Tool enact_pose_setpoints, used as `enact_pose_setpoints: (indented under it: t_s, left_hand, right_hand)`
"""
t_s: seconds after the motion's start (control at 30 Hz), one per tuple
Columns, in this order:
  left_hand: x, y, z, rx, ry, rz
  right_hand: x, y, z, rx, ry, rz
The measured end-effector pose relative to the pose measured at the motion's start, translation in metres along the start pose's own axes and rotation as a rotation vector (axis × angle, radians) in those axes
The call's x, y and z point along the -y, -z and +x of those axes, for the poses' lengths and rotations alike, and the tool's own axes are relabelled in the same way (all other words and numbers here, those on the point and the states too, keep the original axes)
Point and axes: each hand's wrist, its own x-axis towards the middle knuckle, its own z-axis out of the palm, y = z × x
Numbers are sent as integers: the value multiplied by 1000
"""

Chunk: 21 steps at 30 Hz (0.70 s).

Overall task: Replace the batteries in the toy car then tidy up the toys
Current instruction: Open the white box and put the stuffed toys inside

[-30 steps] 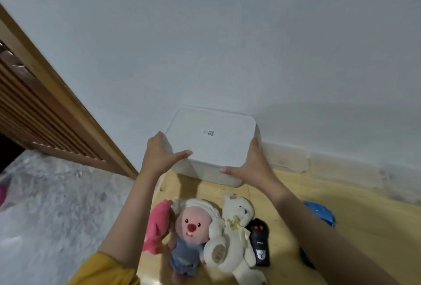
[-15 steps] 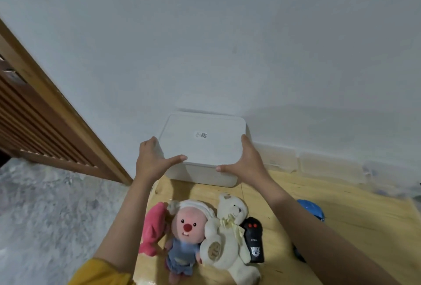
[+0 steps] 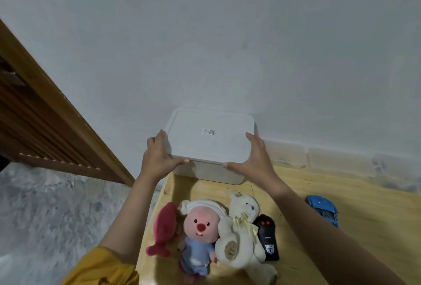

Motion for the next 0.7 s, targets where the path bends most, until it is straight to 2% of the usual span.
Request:
enact_pose_setpoints:
  t_s: [0.2,0.33,0.47,0.57,0.7]
  left_hand:
    - [4,-2,3,54,7,-54]
    - [4,0,8,78,41,-45]
    - [8,1,3,-1,126,-97]
    - [10,0,2,-26,161,-153]
    - [7,3,5,-29,185,-117]
  right_hand:
    - [1,-3,-2,-76,27,41]
    - [-2,-13,-4,-101,-159,95]
    - [-6,-20,-3,-120,-328,235]
    - [-6,-15,-2,-167,-340,292]
    - [-4,-14,-2,-193,-338,234]
